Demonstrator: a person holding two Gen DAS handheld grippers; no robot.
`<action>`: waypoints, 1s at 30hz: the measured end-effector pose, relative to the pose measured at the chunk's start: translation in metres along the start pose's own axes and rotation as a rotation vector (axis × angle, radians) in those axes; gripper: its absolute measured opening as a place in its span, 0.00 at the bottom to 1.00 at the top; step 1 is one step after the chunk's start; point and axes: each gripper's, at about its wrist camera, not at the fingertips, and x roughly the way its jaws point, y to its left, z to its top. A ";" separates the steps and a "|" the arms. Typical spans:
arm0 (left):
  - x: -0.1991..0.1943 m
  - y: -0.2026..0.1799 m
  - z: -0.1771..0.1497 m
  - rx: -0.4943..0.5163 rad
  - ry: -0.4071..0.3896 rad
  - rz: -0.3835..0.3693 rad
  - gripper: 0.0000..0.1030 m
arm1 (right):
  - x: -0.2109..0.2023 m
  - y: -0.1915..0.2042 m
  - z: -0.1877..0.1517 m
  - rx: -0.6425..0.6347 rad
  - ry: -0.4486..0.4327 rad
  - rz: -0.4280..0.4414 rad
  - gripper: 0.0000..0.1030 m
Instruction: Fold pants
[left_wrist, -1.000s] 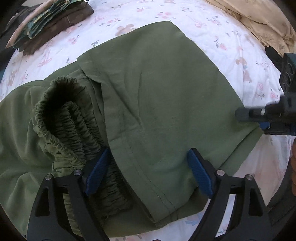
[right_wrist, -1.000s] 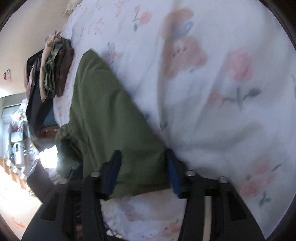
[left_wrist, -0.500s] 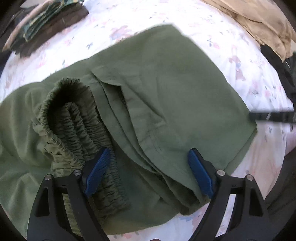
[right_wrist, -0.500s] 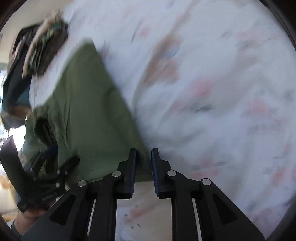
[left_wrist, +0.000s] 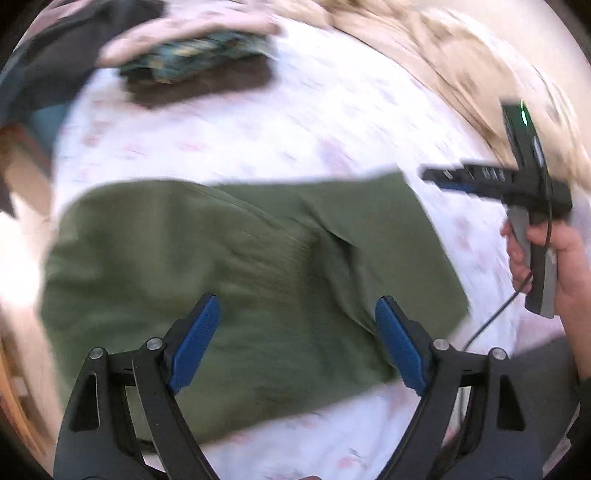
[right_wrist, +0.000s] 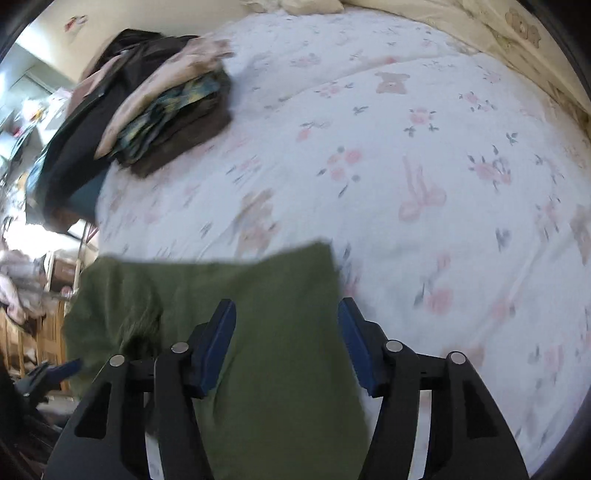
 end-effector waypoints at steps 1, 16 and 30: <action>-0.001 0.014 0.007 -0.020 -0.014 0.027 0.81 | 0.006 -0.003 0.007 -0.005 0.004 -0.010 0.59; 0.032 0.086 0.038 -0.205 -0.042 0.120 0.81 | 0.049 -0.045 0.020 0.099 0.003 -0.029 0.03; 0.032 0.077 0.031 -0.194 -0.038 0.116 0.81 | 0.002 0.008 0.018 -0.029 -0.026 -0.006 0.45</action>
